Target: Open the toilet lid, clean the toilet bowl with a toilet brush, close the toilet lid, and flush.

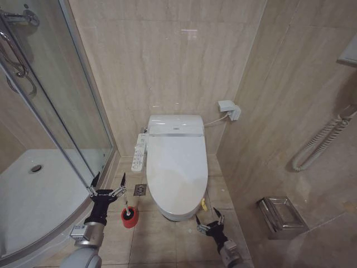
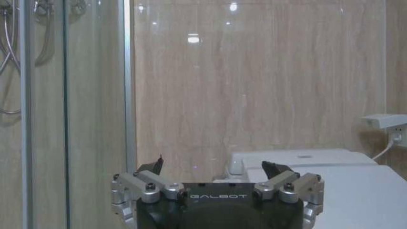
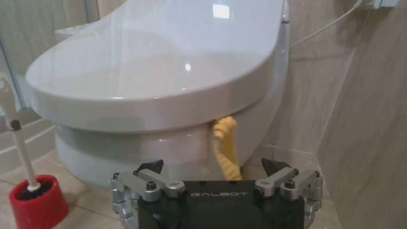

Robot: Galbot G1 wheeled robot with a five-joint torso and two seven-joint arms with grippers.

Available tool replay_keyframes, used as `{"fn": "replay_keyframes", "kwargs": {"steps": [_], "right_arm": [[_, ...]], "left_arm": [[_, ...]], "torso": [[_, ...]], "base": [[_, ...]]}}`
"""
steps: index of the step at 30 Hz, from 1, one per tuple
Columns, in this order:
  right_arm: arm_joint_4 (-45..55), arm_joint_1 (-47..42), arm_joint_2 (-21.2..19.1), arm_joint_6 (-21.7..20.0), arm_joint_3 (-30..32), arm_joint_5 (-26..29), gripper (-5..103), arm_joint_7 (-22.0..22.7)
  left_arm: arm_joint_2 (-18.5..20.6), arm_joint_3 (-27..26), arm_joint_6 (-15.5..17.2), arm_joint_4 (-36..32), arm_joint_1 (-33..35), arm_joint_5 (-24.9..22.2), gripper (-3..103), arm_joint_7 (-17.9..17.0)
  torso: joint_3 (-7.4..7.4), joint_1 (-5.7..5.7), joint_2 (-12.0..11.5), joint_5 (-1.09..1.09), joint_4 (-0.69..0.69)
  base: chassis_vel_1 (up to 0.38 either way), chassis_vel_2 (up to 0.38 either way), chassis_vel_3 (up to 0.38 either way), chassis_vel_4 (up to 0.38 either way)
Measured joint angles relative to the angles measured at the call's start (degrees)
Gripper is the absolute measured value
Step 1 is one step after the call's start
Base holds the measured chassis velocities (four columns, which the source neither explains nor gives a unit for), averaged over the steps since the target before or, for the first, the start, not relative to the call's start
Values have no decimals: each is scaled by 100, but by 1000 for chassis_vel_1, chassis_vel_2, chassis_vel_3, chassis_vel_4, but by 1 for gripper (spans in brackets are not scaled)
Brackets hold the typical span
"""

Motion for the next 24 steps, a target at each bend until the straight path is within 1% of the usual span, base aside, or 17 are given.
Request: {"fn": "replay_keyframes", "kwargs": {"steps": [4,12,13,19,20,24], "right_arm": [[-192,112,136,36,-43,-98,100,4],[-265,187,159,85,-3,-112,100,28],[-265,207,162,89,8,-110,84,31],[-264,238,169,114,23,-87,84,50],[-256,238,169,122,23,-84,56,49],[-246,236,170,144,20,-80,56,39]], "left_arm": [[0,0,0,0,0,0,100,0],[0,0,0,0,0,0,100,0],[0,0,0,0,0,0,100,0],[0,0,0,0,0,0,100,0],[0,0,0,0,0,0,100,0],[0,0,0,0,0,0,100,0]], "torso": [[0,0,0,0,0],[0,0,0,-2,-4],[0,0,0,-1,-3],[0,0,0,0,0],[0,0,0,1,1],[0,0,0,3,3]], "base": [[0,0,0,0],[0,0,0,0],[0,0,0,0],[0,0,0,0],[0,0,0,0],[0,0,0,0]]}}
